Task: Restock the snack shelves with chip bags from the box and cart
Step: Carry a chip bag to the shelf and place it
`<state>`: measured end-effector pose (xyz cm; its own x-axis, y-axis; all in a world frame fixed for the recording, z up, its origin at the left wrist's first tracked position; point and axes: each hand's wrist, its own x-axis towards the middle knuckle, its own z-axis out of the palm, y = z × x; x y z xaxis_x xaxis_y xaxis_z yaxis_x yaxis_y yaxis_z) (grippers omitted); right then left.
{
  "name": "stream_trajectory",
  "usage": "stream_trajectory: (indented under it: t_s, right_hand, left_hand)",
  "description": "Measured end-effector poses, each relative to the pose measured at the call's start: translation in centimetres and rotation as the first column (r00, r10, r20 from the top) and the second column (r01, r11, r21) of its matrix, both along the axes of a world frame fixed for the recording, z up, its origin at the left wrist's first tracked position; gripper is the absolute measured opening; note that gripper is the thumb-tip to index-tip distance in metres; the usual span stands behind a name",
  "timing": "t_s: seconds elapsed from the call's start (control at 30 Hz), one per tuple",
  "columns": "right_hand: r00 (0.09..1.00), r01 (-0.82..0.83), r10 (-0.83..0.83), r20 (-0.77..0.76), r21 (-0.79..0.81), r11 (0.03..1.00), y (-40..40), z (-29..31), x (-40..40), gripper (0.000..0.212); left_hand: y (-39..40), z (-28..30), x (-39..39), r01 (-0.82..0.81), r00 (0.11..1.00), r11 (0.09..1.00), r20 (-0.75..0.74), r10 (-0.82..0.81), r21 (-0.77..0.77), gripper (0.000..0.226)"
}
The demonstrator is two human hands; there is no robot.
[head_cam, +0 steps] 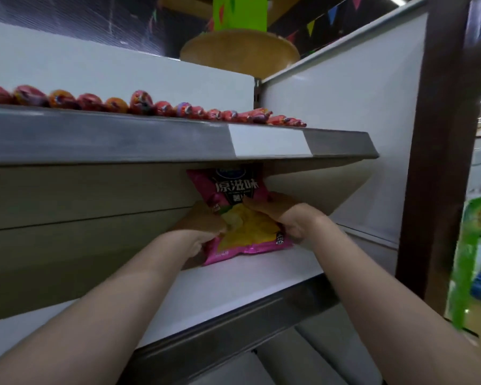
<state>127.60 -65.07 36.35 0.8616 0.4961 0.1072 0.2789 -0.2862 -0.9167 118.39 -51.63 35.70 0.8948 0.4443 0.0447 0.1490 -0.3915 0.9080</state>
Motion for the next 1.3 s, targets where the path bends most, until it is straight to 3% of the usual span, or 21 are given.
stream_trajectory:
  t_s: [0.1,0.23,0.37,0.53,0.7,0.8,0.87,1.0,1.17,1.3]
  right_hand:
    - [0.994,0.009,-0.007,0.112,-0.021,1.0,1.1,0.5,2.0,0.062]
    - [0.974,0.024,-0.012,0.228,-0.05,0.998,2.7,-0.2,4.3,0.057]
    - [0.941,0.104,-0.064,0.332,-0.104,0.989,3.7,-2.3,5.9,0.061]
    - [0.921,0.195,-0.097,0.378,-0.232,0.953,3.4,-2.8,6.8,0.065]
    - [0.874,0.322,-0.211,0.439,-0.197,0.926,2.7,-2.2,5.9,0.081]
    - [0.804,0.432,-0.284,0.522,-0.185,0.883,2.1,-1.4,4.7,0.07]
    - [0.811,0.441,-0.275,0.516,-0.23,0.867,1.9,-1.0,3.8,0.06]
    - [0.872,0.296,-0.088,0.481,-0.375,0.878,1.3,-0.9,0.8,0.024]
    - [0.898,-0.027,0.041,0.438,-0.037,0.999,0.6,-1.5,-5.7,0.009]
    - [0.868,0.009,-0.071,0.492,0.126,0.992,0.9,-2.1,-9.8,0.011]
  left_hand:
    - [0.4,-0.3,2.4,-0.058,0.991,0.995,0.124,0.048,0.078,0.082]
    - [0.7,-0.7,4.1,-0.158,0.973,0.96,0.2,0.112,0.231,0.06]
    - [1.4,-1.8,5.3,-0.168,0.981,0.878,0.166,0.103,0.449,0.058]
    - [2.1,-1.8,5.5,-0.122,0.993,0.821,0.065,0.103,0.557,0.061]
    - [0.8,-0.3,4.0,-0.102,0.982,0.812,-0.071,0.173,0.575,0.067]
    - [-0.9,1.6,1.6,-0.067,0.985,0.733,-0.073,0.158,0.677,0.046]
    - [-2.2,2.2,-0.4,-0.042,0.988,0.685,-0.073,0.138,0.727,0.035]
    - [-4.1,1.7,-4.4,0.021,0.961,0.644,-0.193,0.198,0.765,0.032]
    - [-3.6,2.8,-7.2,-0.056,0.976,0.812,-0.14,0.167,0.581,0.024]
    - [-1.9,0.9,-9.3,-0.159,0.982,0.865,0.168,0.088,0.475,0.019]
